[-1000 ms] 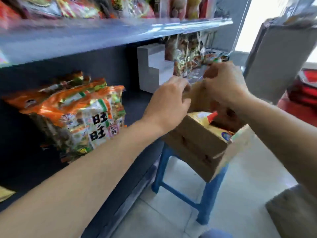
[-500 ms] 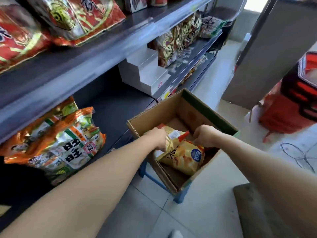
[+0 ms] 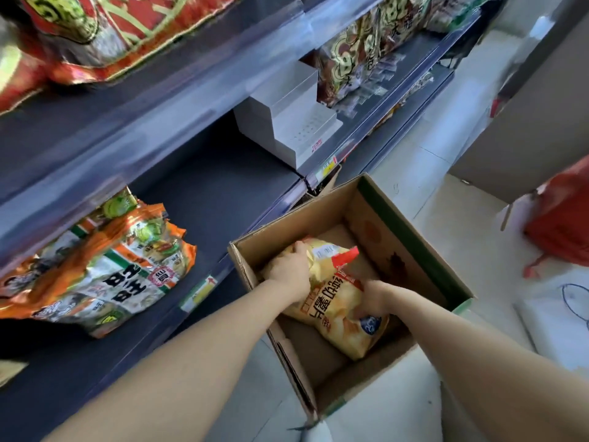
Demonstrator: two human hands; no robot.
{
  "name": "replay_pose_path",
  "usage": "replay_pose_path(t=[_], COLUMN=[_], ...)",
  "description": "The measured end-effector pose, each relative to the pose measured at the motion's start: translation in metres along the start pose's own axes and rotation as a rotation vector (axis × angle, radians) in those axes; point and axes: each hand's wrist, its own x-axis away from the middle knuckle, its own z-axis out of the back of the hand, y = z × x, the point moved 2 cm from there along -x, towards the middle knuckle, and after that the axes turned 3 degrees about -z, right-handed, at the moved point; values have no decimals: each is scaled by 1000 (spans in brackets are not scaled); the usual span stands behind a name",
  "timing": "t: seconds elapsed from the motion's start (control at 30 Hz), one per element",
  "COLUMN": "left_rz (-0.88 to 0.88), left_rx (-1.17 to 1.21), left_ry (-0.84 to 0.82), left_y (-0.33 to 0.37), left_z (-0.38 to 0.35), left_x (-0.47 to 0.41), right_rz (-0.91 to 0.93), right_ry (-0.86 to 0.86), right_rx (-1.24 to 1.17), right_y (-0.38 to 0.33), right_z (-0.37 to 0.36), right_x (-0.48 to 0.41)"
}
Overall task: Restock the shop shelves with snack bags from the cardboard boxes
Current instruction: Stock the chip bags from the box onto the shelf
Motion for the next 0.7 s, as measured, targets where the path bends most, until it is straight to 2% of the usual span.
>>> replay_pose_path(t=[0.13,0.33,0.47,0.7], left_rz=[-15,-39,-12,64], left_rx=[116,222,308,531], left_ry=[82,88,112,233], left_y=[-9,-17,-18,-21], left_z=[43,79,93,140], left_x=[8,22,38,88], right_rz=[29,-86,-101,-74], right_ry=[-85,-28,138,448], right_rx=[-242,-345,-321,-572], right_y=[-3,-10,-15,-11], right_z=[0,-4,10,53], right_x=[-10,-18,-1,65])
